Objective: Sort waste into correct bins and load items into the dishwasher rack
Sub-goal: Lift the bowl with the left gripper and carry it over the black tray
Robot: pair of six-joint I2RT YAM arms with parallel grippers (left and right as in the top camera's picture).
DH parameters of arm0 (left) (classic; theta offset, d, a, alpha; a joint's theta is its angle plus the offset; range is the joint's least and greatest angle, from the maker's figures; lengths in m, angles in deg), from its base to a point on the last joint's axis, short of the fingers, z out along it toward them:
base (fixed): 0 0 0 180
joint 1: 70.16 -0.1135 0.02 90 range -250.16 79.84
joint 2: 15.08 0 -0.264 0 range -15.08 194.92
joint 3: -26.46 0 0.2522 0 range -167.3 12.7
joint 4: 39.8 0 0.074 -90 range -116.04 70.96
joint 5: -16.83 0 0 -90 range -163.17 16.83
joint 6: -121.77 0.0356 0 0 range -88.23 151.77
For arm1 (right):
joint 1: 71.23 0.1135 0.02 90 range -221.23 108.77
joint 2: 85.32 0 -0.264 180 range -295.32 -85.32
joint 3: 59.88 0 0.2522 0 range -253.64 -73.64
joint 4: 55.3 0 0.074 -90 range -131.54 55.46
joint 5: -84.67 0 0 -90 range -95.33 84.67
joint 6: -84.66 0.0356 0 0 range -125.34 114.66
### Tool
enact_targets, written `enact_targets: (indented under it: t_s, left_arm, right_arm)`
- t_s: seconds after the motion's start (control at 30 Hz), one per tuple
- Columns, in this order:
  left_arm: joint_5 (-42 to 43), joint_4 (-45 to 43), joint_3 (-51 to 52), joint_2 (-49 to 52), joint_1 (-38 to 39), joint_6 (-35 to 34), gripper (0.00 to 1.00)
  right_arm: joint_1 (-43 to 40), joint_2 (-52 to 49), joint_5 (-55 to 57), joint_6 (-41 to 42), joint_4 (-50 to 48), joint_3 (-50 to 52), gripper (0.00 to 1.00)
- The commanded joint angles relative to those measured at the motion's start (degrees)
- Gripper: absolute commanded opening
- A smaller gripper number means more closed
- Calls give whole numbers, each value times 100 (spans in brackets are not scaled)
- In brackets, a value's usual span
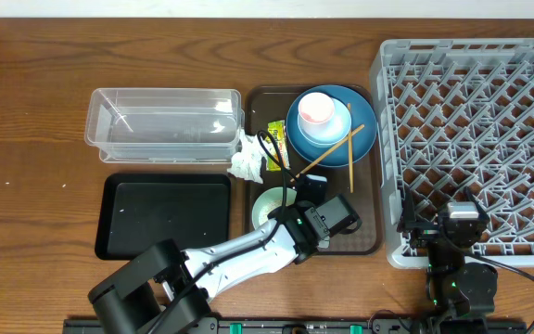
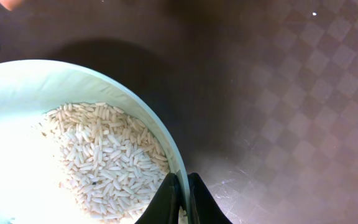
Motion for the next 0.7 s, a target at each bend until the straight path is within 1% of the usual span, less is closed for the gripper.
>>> enact_targets:
  t_s: [0.0, 0.17, 0.4, 0.53, 0.67]
  left_arm:
    - [9, 149, -46, -61, 2, -17, 6]
    - [31, 330, -46, -372, 2, -17, 6]
    - [138, 905, -46, -1078, 2, -11, 6]
    - [136, 1051, -46, -1554, 2, 372, 6]
    - [125, 1213, -46, -1941, -22, 516, 6]
  right_arm:
    - [57, 7, -22, 94, 26, 4, 99]
    - [57, 7, -22, 94, 26, 4, 99]
    - [57, 7, -22, 94, 26, 4, 99]
    - [57, 7, -22, 94, 26, 4, 99]
    - [57, 7, -22, 94, 26, 4, 99]
